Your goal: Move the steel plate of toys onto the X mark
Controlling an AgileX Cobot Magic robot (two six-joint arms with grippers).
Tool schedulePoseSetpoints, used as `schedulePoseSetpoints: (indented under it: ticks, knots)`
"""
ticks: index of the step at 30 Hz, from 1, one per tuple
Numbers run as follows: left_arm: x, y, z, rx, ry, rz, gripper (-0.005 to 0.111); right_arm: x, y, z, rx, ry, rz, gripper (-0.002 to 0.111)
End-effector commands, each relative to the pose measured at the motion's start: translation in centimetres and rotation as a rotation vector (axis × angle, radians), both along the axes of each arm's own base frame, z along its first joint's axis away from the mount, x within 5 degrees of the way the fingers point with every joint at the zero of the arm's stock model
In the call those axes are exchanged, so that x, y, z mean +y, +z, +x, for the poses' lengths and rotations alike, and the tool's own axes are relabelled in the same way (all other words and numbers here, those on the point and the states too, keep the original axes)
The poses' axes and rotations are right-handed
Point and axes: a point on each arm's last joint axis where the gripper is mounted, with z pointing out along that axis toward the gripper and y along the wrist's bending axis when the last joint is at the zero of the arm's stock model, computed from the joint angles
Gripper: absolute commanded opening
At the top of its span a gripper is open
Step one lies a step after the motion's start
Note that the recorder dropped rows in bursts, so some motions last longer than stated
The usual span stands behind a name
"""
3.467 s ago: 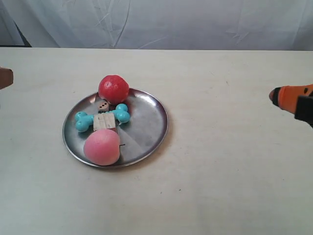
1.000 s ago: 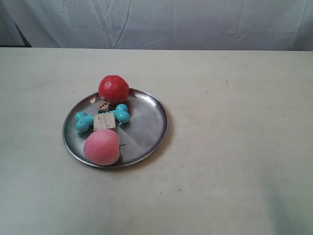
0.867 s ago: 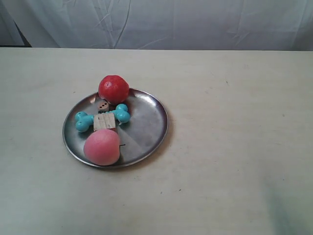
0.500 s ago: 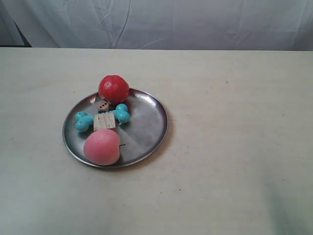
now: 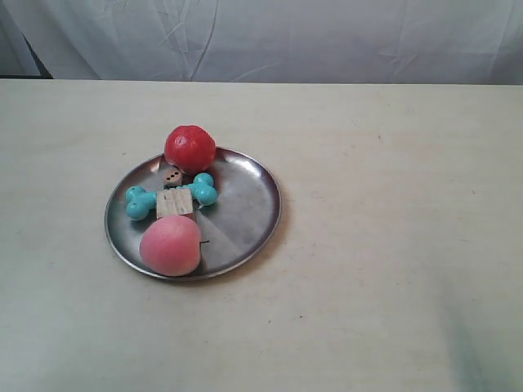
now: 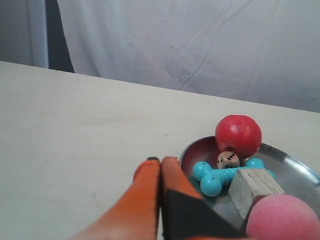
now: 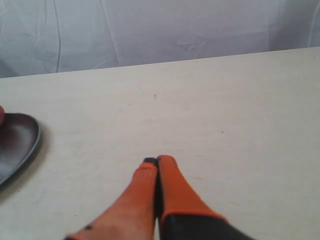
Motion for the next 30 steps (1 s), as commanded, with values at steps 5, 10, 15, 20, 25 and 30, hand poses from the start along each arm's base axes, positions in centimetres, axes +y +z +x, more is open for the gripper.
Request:
schedulePoseSetpoints:
  ticks: [5, 10, 15, 20, 25, 30]
  knots:
    - [0.22, -0.11, 0.00, -0.009, 0.018, 0.072, 0.000, -0.01, 0.08, -0.02, -0.018, -0.004, 0.005, 0.000]
    - [0.24, -0.11, 0.00, -0.009, 0.019, 0.079, 0.000, -0.01, 0.08, -0.02, -0.018, -0.004, 0.005, 0.000]
    - [0.24, -0.11, 0.00, -0.009, 0.019, 0.079, 0.000, -0.01, 0.08, -0.02, -0.018, -0.004, 0.005, 0.000]
    - [0.24, -0.11, 0.00, -0.009, 0.019, 0.079, 0.000, -0.01, 0.08, -0.02, -0.018, -0.004, 0.005, 0.000]
    - [0.24, -0.11, 0.00, -0.009, 0.019, 0.079, 0.000, -0.01, 0.08, -0.02, -0.018, -0.004, 0.005, 0.000]
    - [0.24, -0.11, 0.00, -0.009, 0.019, 0.079, 0.000, 0.00, 0.06, -0.02, -0.016, -0.003, 0.005, 0.000]
